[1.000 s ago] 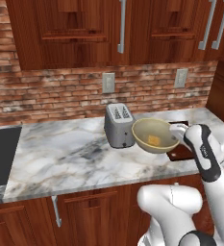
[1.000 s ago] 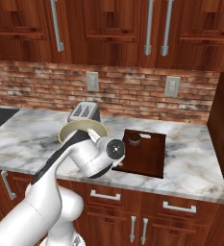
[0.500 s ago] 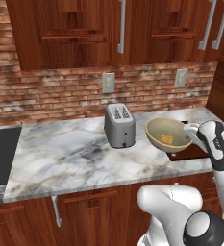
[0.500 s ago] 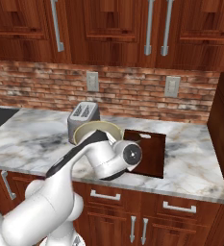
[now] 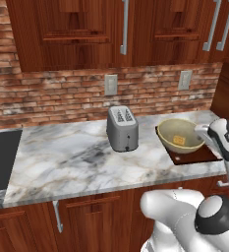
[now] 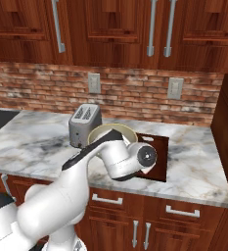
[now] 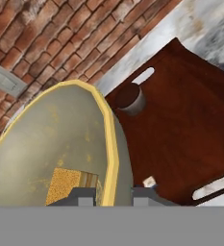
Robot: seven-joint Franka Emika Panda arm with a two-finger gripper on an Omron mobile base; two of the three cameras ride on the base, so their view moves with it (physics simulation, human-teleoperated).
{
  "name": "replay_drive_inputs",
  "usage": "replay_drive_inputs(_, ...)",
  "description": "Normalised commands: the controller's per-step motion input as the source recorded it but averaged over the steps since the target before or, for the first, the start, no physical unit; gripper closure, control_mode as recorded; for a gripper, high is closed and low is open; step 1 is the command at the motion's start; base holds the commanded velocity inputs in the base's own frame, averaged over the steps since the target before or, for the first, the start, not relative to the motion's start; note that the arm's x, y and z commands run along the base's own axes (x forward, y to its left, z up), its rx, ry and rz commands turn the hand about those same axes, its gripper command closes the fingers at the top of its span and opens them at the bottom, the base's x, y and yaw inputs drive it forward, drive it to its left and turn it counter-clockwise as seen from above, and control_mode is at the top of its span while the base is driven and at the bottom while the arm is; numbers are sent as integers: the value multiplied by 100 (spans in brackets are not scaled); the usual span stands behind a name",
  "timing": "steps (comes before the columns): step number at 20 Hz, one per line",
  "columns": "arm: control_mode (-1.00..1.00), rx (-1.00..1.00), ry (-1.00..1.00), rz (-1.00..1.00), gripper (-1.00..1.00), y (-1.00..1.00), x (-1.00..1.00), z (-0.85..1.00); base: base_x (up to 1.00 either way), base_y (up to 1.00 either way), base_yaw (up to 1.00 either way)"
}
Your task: Place the bowl with cake and the cupcake onto the tray.
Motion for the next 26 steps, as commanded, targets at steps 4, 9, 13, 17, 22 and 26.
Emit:
replay_drive_inputs(4, -100, -3, 0, -1, 100, -42, 26, -7, 0, 0, 0)
replay_drive_inputs(9, -100, -2, 0, 0, 100, -47, 11, -6, 0, 0, 0)
replay_drive_inputs(13, -100, -3, 0, 0, 100, -38, 0, -13, 0, 0, 0)
replay_drive_inputs(17, -100, -5, 0, 0, 100, -25, 0, -24, 0, 0, 0)
replay_drive_inputs(22, -100, -7, 0, 0, 100, -12, 4, -28, 0, 0, 0)
replay_drive_inputs(26, -100, -7, 0, 0, 100, -9, 12, -27, 0, 0, 0)
